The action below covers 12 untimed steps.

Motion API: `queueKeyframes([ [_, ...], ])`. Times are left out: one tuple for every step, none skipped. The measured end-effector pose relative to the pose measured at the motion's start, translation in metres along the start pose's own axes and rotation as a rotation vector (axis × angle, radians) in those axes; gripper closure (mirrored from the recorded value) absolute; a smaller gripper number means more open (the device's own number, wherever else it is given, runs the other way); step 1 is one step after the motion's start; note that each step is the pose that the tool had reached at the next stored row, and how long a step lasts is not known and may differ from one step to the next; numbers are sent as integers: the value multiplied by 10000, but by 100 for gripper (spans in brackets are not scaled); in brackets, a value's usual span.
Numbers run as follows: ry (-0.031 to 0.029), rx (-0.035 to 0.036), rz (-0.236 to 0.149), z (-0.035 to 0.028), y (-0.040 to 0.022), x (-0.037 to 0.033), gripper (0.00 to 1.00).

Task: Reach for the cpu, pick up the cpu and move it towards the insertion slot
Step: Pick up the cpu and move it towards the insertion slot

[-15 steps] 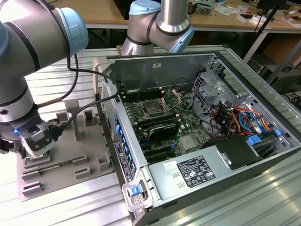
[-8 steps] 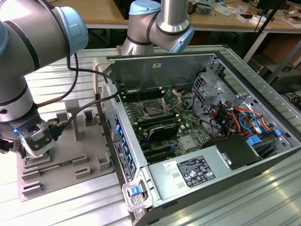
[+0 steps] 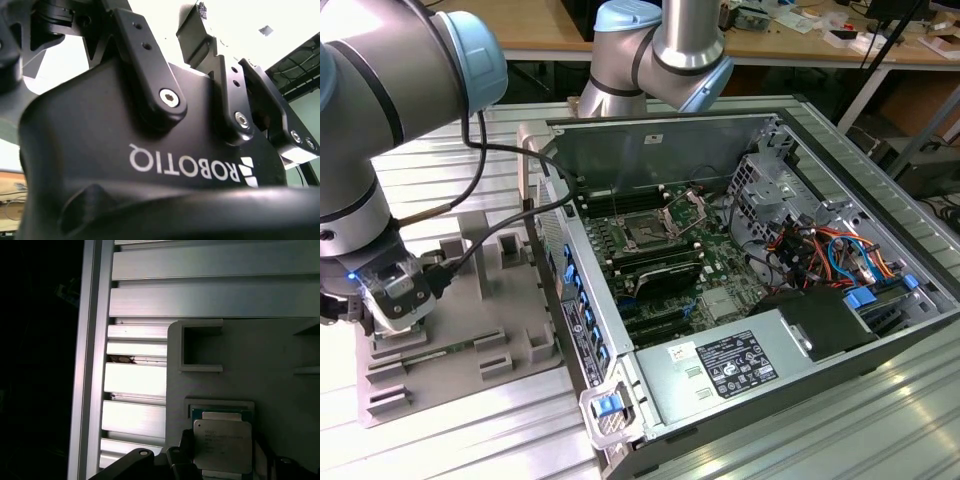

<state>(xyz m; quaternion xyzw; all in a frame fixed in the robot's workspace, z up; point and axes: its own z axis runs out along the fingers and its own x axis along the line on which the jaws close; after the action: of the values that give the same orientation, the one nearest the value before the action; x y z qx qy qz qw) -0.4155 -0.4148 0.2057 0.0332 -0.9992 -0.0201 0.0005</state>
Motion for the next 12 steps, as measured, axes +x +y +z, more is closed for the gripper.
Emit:
queueKeyframes([
  [0, 0, 0, -2, 0, 0, 45],
  [0, 0, 0, -5, 0, 0, 45],
  [0, 0, 0, -7, 0, 0, 45],
  [1, 0, 0, -10, 0, 0, 45],
  [1, 1, 0, -14, 0, 0, 45],
  [1, 1, 0, -17, 1, 0, 45],
  [1, 0, 0, -21, 1, 0, 45],
  [0, 0, 0, -24, 1, 0, 45],
  [1, 1, 0, -29, 1, 0, 45],
  [-1, 0, 0, -31, 1, 0, 45],
  [0, 0, 0, -35, 1, 0, 45],
  [-1, 0, 0, -39, 2, 0, 45],
])
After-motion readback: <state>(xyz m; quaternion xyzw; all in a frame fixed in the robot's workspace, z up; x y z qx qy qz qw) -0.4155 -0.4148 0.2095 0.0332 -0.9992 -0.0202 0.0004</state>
